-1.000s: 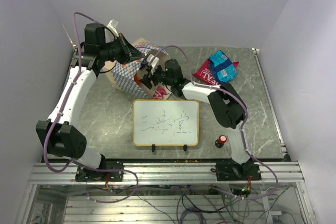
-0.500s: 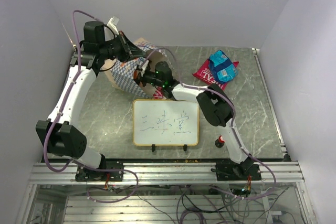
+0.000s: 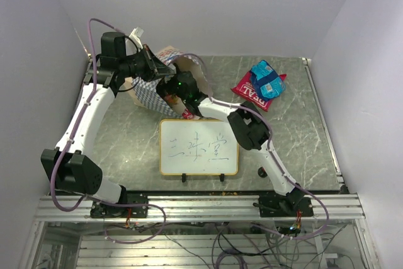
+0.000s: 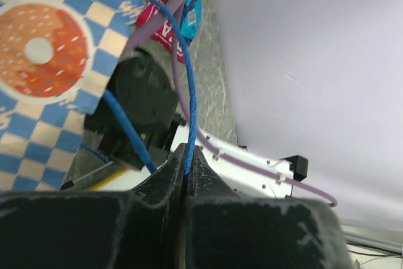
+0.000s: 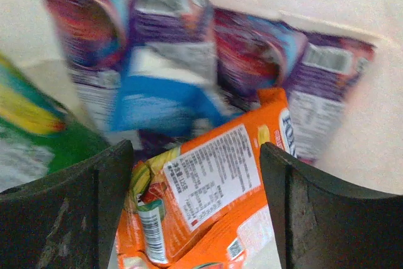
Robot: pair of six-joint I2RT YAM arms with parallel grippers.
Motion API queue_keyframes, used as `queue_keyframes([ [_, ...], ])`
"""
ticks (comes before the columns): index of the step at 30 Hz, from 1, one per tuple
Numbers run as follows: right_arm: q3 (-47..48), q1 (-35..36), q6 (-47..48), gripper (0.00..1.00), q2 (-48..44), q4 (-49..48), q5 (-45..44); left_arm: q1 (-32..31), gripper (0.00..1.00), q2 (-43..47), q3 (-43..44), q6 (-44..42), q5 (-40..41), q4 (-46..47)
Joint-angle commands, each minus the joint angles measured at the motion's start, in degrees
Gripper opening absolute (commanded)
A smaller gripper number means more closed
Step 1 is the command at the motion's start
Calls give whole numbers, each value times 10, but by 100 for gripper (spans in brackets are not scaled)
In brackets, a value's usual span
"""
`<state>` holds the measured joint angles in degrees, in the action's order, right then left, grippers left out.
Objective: Take the snacks out of the paper bag
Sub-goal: Take out the snack from the paper bag.
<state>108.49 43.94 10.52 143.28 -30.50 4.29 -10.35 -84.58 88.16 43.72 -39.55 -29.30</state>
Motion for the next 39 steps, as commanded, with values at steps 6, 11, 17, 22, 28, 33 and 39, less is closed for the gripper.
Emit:
queue_keyframes([
  [6, -92, -46, 23, 76, -60, -5, -91, -4, 7, 44, -31, -2, 19, -15],
  [11, -153, -53, 22, 78, -104, -32, -25, -4, 7, 47, -36, 5, 24, -5],
  [17, -166, -53, 56, 91, -99, -17, 20, -4, 7, 38, -31, 7, 21, 3],
  [22, -161, -54, 109, 79, -90, 9, 10, -4, 7, 40, -40, 21, 16, 21],
  [28, -142, -60, 122, 32, -85, 23, 34, -4, 7, 45, -49, 25, 18, 25],
  [33, -135, -61, 111, 3, -107, 50, 66, -4, 7, 38, -37, 27, 18, 30],
  [39, -170, -59, 82, 0, -163, 49, 107, -4, 7, 35, -44, 34, 21, 46],
])
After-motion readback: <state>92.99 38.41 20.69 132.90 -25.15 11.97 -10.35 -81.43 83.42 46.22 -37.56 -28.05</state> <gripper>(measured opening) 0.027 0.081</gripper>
